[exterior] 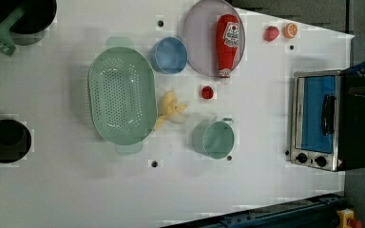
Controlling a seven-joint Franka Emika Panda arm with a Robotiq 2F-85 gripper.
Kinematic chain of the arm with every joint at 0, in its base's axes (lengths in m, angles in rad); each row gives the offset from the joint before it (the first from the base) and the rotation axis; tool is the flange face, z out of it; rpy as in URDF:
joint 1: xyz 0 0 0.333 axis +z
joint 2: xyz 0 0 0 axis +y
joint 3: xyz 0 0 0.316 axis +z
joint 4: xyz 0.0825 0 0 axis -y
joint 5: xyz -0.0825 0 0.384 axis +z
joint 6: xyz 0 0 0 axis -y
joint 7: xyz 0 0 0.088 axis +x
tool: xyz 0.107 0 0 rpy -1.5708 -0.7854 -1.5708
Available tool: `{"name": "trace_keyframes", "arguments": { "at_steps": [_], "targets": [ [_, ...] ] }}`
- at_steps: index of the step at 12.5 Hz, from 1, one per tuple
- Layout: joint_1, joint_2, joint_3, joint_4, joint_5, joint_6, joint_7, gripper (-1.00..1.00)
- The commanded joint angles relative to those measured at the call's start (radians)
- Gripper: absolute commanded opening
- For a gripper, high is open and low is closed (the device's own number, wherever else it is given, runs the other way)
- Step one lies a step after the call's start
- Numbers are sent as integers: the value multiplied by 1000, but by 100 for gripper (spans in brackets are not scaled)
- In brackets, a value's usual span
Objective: Pick ketchup from plate and place it on table.
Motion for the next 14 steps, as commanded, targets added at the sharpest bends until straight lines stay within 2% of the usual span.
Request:
{"name": "trace_keyframes", "arguments": {
  "at_steps": [1, 3, 10, 14],
  "targets": [
    [-93, -172, 41, -67, 17, -147, 29, 60],
    [-90, -150, 44, -69, 17, -141, 28, 100],
    [-76, 75, 79, -65, 17, 19, -101, 100],
    [-67, 222, 94, -61, 17, 127, -294, 100]
  ]
}}
